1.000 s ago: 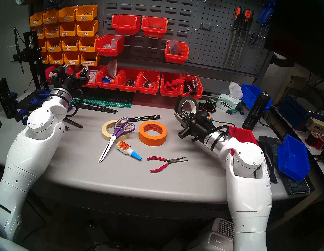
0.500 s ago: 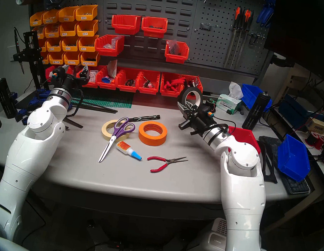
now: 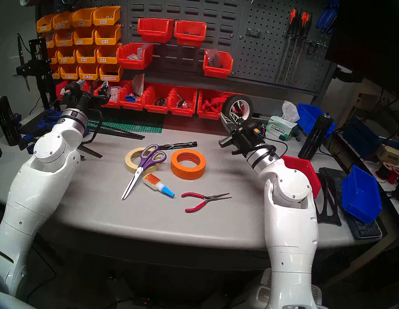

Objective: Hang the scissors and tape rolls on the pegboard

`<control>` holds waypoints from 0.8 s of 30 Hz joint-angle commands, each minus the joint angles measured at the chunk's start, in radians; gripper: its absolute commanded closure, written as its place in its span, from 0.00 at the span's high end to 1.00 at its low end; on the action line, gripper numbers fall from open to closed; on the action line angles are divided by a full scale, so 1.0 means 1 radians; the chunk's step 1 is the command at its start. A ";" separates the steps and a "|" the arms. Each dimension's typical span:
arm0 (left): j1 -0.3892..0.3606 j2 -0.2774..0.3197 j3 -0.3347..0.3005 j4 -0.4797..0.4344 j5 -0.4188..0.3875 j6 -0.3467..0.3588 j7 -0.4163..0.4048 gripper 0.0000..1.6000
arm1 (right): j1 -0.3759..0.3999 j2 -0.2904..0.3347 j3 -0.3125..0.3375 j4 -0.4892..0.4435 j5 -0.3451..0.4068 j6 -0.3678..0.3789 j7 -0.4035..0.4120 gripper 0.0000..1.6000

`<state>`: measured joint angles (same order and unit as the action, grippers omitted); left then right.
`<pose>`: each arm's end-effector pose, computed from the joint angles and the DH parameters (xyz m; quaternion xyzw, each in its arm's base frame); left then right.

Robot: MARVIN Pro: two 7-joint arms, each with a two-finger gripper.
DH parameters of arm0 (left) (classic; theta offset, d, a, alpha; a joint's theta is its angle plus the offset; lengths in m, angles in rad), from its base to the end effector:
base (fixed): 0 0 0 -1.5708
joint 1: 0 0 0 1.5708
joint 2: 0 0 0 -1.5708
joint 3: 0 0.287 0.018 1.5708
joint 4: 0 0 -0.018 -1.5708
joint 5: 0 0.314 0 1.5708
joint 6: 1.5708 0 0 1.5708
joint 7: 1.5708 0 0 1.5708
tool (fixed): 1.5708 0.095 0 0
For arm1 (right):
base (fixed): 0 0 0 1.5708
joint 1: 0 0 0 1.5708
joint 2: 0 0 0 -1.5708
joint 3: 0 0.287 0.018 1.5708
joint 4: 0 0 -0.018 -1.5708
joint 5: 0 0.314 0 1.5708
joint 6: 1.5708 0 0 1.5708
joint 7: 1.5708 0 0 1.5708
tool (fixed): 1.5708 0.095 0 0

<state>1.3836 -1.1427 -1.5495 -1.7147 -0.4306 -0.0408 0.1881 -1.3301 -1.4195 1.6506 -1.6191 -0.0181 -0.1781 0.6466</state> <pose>0.4588 0.1118 -0.1412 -0.5728 -0.0484 -0.8179 0.0265 0.4633 -0.0167 -0.1689 -0.5208 -0.2989 -0.7955 0.0812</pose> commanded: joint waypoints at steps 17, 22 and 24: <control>-0.031 0.001 -0.008 -0.026 0.000 -0.011 0.001 1.00 | 0.197 -0.059 0.001 0.093 -0.086 -0.149 -0.146 0.00; -0.031 0.001 -0.008 -0.027 0.000 -0.011 0.001 1.00 | 0.216 -0.068 0.001 0.116 -0.107 -0.185 -0.171 0.00; -0.031 0.001 -0.008 -0.027 0.001 -0.011 0.001 1.00 | 0.222 -0.069 0.000 0.123 -0.117 -0.201 -0.179 0.00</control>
<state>1.3838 -1.1427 -1.5496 -1.7146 -0.4306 -0.0405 0.1879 -1.1935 -1.4733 1.6503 -1.4942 -0.1199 -0.3100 0.5114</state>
